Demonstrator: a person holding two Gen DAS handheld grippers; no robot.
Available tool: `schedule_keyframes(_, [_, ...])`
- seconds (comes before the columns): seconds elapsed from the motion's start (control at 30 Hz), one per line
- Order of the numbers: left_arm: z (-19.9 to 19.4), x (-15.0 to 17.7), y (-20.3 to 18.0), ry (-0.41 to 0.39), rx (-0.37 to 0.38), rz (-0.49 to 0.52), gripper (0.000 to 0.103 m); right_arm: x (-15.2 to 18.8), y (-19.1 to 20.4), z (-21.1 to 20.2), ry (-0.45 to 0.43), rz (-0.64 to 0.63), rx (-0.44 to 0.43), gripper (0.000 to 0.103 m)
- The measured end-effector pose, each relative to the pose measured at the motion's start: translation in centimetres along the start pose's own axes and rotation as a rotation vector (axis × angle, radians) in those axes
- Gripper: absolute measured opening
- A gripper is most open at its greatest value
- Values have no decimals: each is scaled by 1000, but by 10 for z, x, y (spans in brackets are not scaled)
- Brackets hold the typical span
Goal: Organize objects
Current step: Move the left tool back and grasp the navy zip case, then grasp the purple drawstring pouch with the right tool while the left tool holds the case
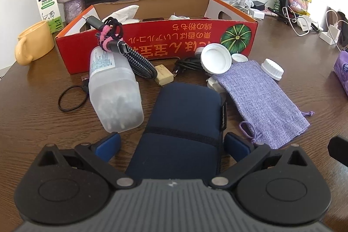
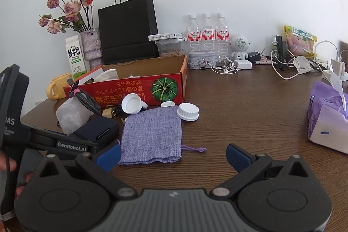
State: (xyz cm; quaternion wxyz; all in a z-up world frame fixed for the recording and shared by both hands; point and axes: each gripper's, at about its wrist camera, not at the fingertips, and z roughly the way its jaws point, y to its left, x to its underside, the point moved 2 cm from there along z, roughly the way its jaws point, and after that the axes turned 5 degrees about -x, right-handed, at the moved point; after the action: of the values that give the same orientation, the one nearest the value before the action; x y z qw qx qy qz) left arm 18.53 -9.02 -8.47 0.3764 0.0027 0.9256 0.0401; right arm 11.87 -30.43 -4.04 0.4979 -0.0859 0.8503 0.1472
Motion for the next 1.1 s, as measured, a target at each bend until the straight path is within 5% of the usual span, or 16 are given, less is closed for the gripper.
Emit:
schedule_keyframes(0.13, [0,0,0,5,13,14,103,1,0,0,4,2,2,103])
schedule_keyframes(0.2, [-4,1,0,-14,20,20,95,2,2,-1,5,-1,1,103])
schedule_keyframes(0.27, [-10,2,-1,-29,33,27,74,1,3,-1,7,-3,-1,103])
schedule_keyframes(0.37, [-16,2,0,-42,42,18,66,1,9,-1,11,-11,-4,103])
schedule_keyframes(0.67, [-83,27,45,-206,39,-63,64,3,18,-6,31,-36,1,103])
schedule_keyframes(1.1, [-140,57,105,-286,-35,-192,64,3,47,8,67,-91,-12,103])
